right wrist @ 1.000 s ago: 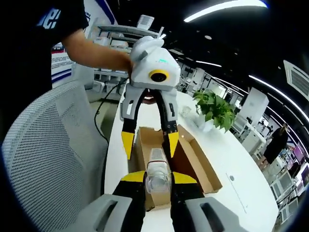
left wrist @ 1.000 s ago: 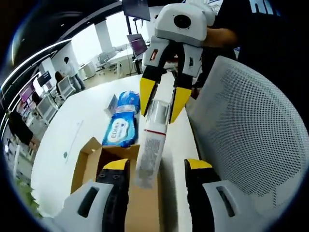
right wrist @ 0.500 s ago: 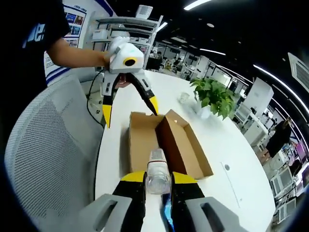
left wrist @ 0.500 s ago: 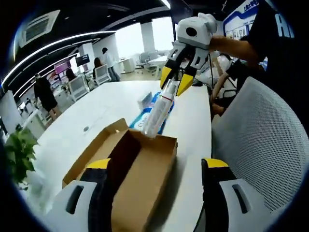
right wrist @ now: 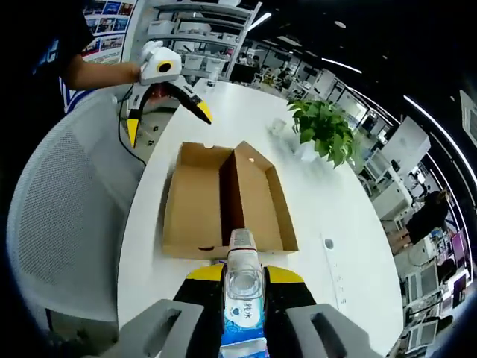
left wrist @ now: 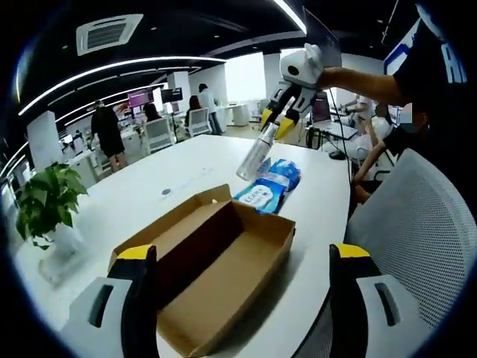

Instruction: Operate the shoe box by opening the lid, removing the specified soft item, and placing it in the target area until the item is outside and the box remains undamaged.

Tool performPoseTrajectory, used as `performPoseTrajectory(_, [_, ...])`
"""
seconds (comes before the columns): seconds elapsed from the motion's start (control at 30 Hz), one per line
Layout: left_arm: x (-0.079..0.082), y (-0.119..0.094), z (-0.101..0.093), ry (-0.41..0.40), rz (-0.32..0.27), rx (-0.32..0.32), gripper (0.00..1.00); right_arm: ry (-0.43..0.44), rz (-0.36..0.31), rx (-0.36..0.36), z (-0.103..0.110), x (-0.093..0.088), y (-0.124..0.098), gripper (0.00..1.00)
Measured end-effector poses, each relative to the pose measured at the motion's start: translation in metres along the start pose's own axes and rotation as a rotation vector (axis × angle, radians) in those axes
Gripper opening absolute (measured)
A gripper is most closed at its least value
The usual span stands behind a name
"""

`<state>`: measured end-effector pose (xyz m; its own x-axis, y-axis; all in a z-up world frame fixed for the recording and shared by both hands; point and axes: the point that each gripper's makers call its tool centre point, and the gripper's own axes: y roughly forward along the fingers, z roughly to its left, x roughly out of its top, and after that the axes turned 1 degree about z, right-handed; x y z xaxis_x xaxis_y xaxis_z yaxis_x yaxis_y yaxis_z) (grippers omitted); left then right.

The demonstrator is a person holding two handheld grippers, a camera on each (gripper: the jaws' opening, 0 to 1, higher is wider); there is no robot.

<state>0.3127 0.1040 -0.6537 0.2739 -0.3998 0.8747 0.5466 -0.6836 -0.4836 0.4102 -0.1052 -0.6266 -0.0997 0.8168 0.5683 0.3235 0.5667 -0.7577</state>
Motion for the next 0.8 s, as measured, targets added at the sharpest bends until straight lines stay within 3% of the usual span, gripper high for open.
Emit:
performPoseTrajectory(0.43, [-0.016,-0.020,0.003,-0.090,-0.030,0.087,1.00,-0.013,0.145,0.039,-0.042,-0.041,0.014,0.14])
performPoseTrajectory(0.8, [-0.027,-0.051,0.011,-0.139,-0.053,0.191,1.00,-0.022,0.294,0.107,-0.063,-0.078,0.047,0.14])
